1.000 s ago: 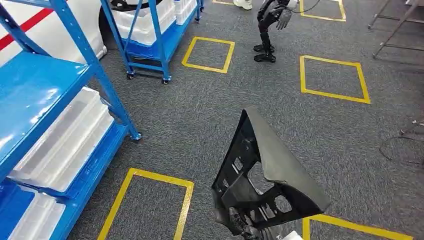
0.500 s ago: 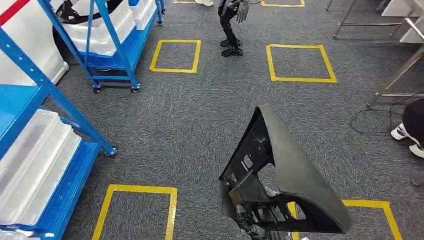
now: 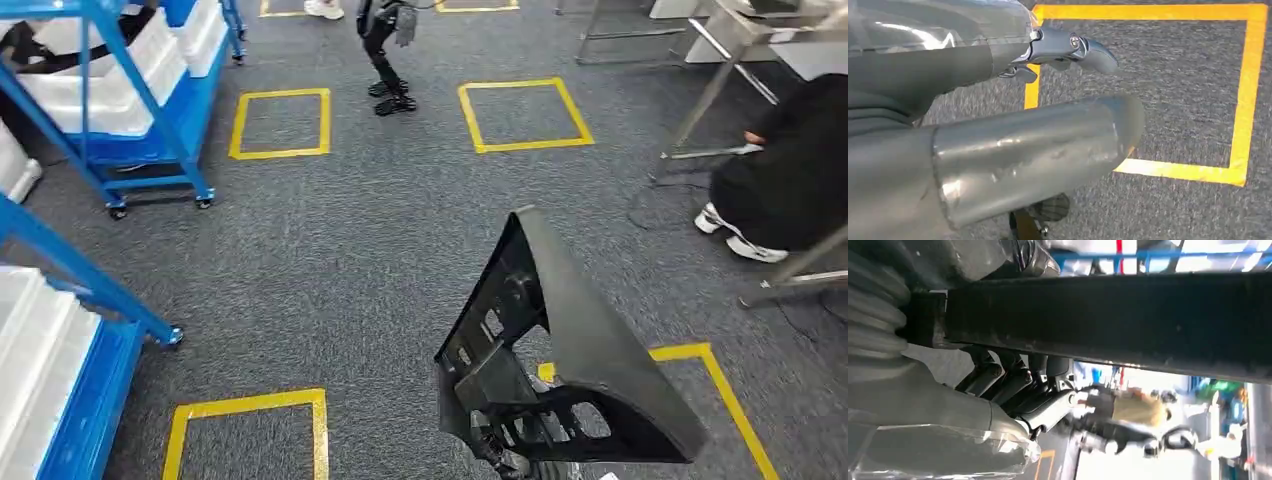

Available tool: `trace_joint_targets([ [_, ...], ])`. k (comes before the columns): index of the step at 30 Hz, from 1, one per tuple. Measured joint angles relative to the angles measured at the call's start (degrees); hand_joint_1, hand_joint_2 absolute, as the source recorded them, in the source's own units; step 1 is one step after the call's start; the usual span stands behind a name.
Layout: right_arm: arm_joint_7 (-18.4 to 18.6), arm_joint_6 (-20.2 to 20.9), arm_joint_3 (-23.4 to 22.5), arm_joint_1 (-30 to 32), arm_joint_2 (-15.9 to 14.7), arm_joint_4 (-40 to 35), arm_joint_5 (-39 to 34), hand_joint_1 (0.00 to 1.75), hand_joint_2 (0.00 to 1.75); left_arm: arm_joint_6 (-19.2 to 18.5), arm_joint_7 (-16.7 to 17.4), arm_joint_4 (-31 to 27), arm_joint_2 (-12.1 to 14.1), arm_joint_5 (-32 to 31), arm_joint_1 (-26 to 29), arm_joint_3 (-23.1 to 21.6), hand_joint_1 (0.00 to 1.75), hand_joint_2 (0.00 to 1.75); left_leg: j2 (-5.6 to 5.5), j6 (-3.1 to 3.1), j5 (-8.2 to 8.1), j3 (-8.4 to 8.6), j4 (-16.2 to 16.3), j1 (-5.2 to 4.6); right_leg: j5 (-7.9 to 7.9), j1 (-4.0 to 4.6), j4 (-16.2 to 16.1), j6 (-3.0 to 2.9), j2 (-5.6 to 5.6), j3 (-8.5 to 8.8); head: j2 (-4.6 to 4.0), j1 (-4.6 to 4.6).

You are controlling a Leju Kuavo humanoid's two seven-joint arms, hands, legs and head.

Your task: Take the parts from the cabinet and place them on the table.

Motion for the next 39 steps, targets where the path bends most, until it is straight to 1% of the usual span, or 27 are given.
trace_joint_targets([
  [2,0.0,0.0,-0.1,0.0,0.0,0.0,0.0,1.75,1.75,0.0,0.0,0.0,0.0,-0.1,-0.2,0.0,0.0,0.0,1.3,-0.26,-0.23,0.2,0.1,0.02,4.1,-0.24,-7.3,0.15,-0.77,4.15,-0.02,0.0],
  [3,0.0,0.0,-0.1,0.0,0.0,0.0,0.0,1.75,1.75,0.0,0.0,0.0,0.0,-0.1,-0.3,0.0,0.0,0.0,1.86,-0.51,-0.45,0.41,0.1,0.04,6.24,-0.24,-12.8,0.06,-2.0,7.34,-0.02,0.0],
  [4,0.0,0.0,-0.1,0.0,0.0,0.0,0.0,1.75,1.75,0.0,0.0,0.0,0.0,-0.1,-0.3,0.0,0.0,0.0,2.35,-0.81,-0.69,0.68,0.3,-0.06,6.42,0.0,-17.4,-0.25,-4.72,9.74,-0.02,0.0],
  [5,0.0,0.0,-0.1,0.0,0.0,0.0,-0.1,1.75,1.75,0.0,0.0,0.0,0.0,0.0,-0.3,0.0,0.0,0.0,2.84,-1.22,-0.97,0.7,0.4,-0.42,6.54,0.4,-17.4,-0.53,-4.79,9.84,-0.02,0.0],
  [8,0.0,0.0,-0.2,0.1,-0.1,-0.2,-0.2,1.75,1.75,0.0,-0.1,0.0,-0.1,0.2,-0.7,0.0,0.0,0.0,4.24,-1.95,-1.01,1.23,0.2,-0.26,6.55,0.88,-17.3,-1.3,-2.64,9.45,-0.02,0.0],
  [9,0.0,0.0,-0.2,0.1,-0.1,-0.2,-0.2,1.75,1.75,0.0,-0.1,0.0,-0.1,0.2,-0.8,0.0,0.0,0.0,4.19,-2.49,-1.46,1.35,0.4,-0.08,6.94,0.24,-18.0,-1.92,-1.91,9.79,0.0,-0.02],
  [10,-0.1,0.1,-0.2,0.2,-0.1,-0.3,-0.2,1.75,1.75,0.0,-0.1,0.0,-0.1,0.2,-0.9,0.0,0.0,0.0,1.34,-2.77,-2.46,1.06,1.5,0.22,7.13,0.17,-18.3,-2.24,-1.5,9.9,-0.02,0.0],
  [11,-0.1,0.1,-0.2,0.0,-0.1,-0.4,-0.2,1.75,1.75,0.1,-0.1,0.0,-0.1,0.3,-0.9,0.0,0.0,0.0,-0.77,-2.79,-4.47,-0.16,4.3,0.32,7.26,0.13,-18.3,-2.64,-1.04,9.8,-0.02,-0.02],
  [12,0.0,0.1,-0.2,-0.1,-0.1,-0.4,-0.2,1.75,1.75,0.1,-0.1,0.0,-0.1,0.4,-0.7,0.0,0.0,0.0,-1.89,-2.86,-6.93,-2.24,8.8,0.36,7.3,0.15,-18.2,-2.83,-0.37,9.67,-0.02,0.0],
  [14,0.0,0.1,-0.2,0.0,-0.1,-0.4,-0.2,1.75,1.75,0.1,-0.1,0.0,0.0,0.5,-0.5,0.0,0.0,0.0,-2.43,-3.04,-10.22,-6.56,17.7,0.36,7.34,0.35,-18.1,-2.89,1.15,9.51,0.0,0.0],
  [15,0.0,0.2,-0.2,0.0,-0.1,-0.3,-0.2,1.75,1.75,0.1,0.0,0.0,0.0,0.5,-0.4,0.0,0.0,0.0,-2.43,-3.01,-9.77,-7.4,18.9,0.36,7.34,0.37,-17.9,-2.89,1.97,9.47,-0.02,-0.02],
  [16,0.0,0.4,-0.2,0.0,-0.1,-0.3,-0.2,1.75,1.75,0.0,0.0,0.0,0.0,0.4,-0.3,0.0,0.0,0.0,-2.5,-2.92,-8.0,-6.89,17.4,0.36,7.32,0.37,-17.8,-2.89,2.71,9.46,-0.02,-0.02],
  [18,0.3,0.6,-0.2,-0.1,-0.1,-0.3,-0.2,1.75,1.75,0.0,0.0,0.1,0.0,0.4,-0.4,0.0,0.0,0.0,-3.47,-2.66,-2.41,-2.98,8.2,0.45,7.21,0.35,-17.5,-2.75,4.3,9.56,-0.02,-0.02],
  [19,0.4,0.7,-0.2,-0.1,-0.1,-0.4,-0.2,1.75,1.75,0.0,0.0,0.1,0.0,0.3,-0.4,0.0,0.0,0.0,-5.56,-2.48,-0.34,-0.89,3.4,0.58,7.15,0.32,-17.3,-2.62,4.95,9.51,-0.02,-0.02],
  [20,0.5,0.7,-0.2,-0.1,-0.1,-0.3,-0.2,1.75,1.75,0.0,0.1,0.1,0.0,0.3,-0.4,0.0,0.0,0.0,-8.78,-2.3,-1.3,-0.35,1.6,0.64,7.13,0.58,-17.0,-2.24,5.54,9.2,-0.02,0.0],
  [23,1.1,0.8,-0.2,-0.1,-0.1,-0.4,-0.1,1.75,1.75,0.0,0.2,0.1,0.0,0.2,-0.4,-0.1,0.0,0.0,-6.87,-1.68,-0.93,-0.3,1.5,0.2,7.83,-0.04,-17.3,-0.95,7.61,8.51,-0.02,-0.02],
  [24,1.2,0.8,-0.2,-0.1,-0.1,-0.4,-0.1,1.75,1.75,-0.2,0.2,0.1,0.0,0.1,-0.5,-0.2,0.0,0.0,-6.02,-1.12,-0.46,-0.18,1.0,0.53,8.16,0.28,-17.5,-0.41,8.44,8.25,-0.02,0.0],
  [25,1.2,0.8,-0.2,0.0,-0.1,-0.4,-0.1,1.75,1.75,-0.3,0.1,0.2,-0.1,0.1,-0.6,-0.3,0.0,0.0,-4.95,-0.63,0.04,-0.12,0.4,0.82,7.56,0.13,-16.8,-0.53,6.69,8.0,-0.02,0.0],
  [26,1.2,0.8,-0.2,-0.2,-0.2,-0.5,-0.1,1.75,1.75,-0.4,0.1,0.2,-0.1,0.0,-0.5,-0.4,0.0,0.0,-4.36,-0.21,0.16,-0.18,0.1,0.76,5.81,0.52,-14.9,-0.39,3.32,7.02,-0.02,0.04],
  [27,1.4,0.9,-0.2,-0.5,-0.2,-0.5,-0.1,1.75,1.75,-0.4,0.0,0.2,-0.1,-0.1,-0.4,-0.4,0.0,0.0,-3.38,-0.1,0.19,-0.24,0.1,0.6,3.28,0.48,-11.0,-0.15,1.34,5.22,-0.02,0.0],
  [29,1.7,0.9,-0.2,-0.5,-0.2,-0.5,-0.1,1.75,1.75,-0.5,0.0,0.2,-0.1,-0.1,-0.1,-0.4,0.0,0.0,-1.53,0.07,0.08,-0.3,0.2,0.36,-0.62,0.2,-2.3,0.22,0.09,1.25,0.0,0.02],
  [30,1.9,0.9,-0.2,-0.5,-0.2,-0.5,-0.1,1.75,1.75,-0.5,0.0,0.2,-0.1,0.0,-0.1,-0.4,0.0,0.0,-0.63,0.04,0.02,-0.35,0.2,0.32,-0.91,0.06,0.0,0.37,-0.03,0.24,-0.02,0.0],
  [31,2.1,0.9,-0.2,-0.5,-0.2,-0.5,-0.1,1.75,1.75,-0.5,0.0,0.2,-0.1,0.0,-0.1,-0.5,0.0,0.0,0.15,-0.03,-0.06,-0.32,0.2,0.3,0.22,-0.07,-0.9,0.47,-0.15,0.8,-0.02,0.0],
  [33,2.3,0.9,-0.2,-0.5,-0.2,-0.5,-0.1,1.75,1.75,-0.6,0.0,0.3,-0.1,0.1,-0.2,-0.5,0.0,0.0,1.44,-0.31,-0.39,0.04,0.3,0.3,4.69,-0.06,-9.4,0.34,-1.1,5.7,-0.02,0.0],
  [34,2.3,0.9,-0.2,-0.5,-0.2,-0.5,-0.1,1.75,1.75,-0.7,0.0,0.3,-0.1,0.1,-0.2,-0.5,0.0,0.0,2.03,-0.52,-0.61,0.4,0.3,0.29,6.71,0.02,-14.8,0.06,-2.71,8.89,-0.02,0.02],
  [35,2.3,0.8,-0.2,-0.6,-0.2,-0.5,-0.1,1.75,1.75,-0.7,0.0,0.3,-0.2,0.2,-0.2,-0.6,0.0,0.0,2.54,-0.89,-0.86,0.65,0.3,0.04,5.93,0.68,-17.6,-0.61,-6.09,10.28,-0.02,0.0],
  [39,2.5,0.7,-0.2,-0.4,-0.3,-0.5,-0.1,1.75,1.75,-0.8,0.0,0.4,-0.3,0.1,-0.3,-1.0,0.0,0.0,4.8,-1.89,-1.35,1.28,0.4,-0.26,6.45,0.97,-17.8,-1.49,-3.14,9.81,-0.02,0.0],
])
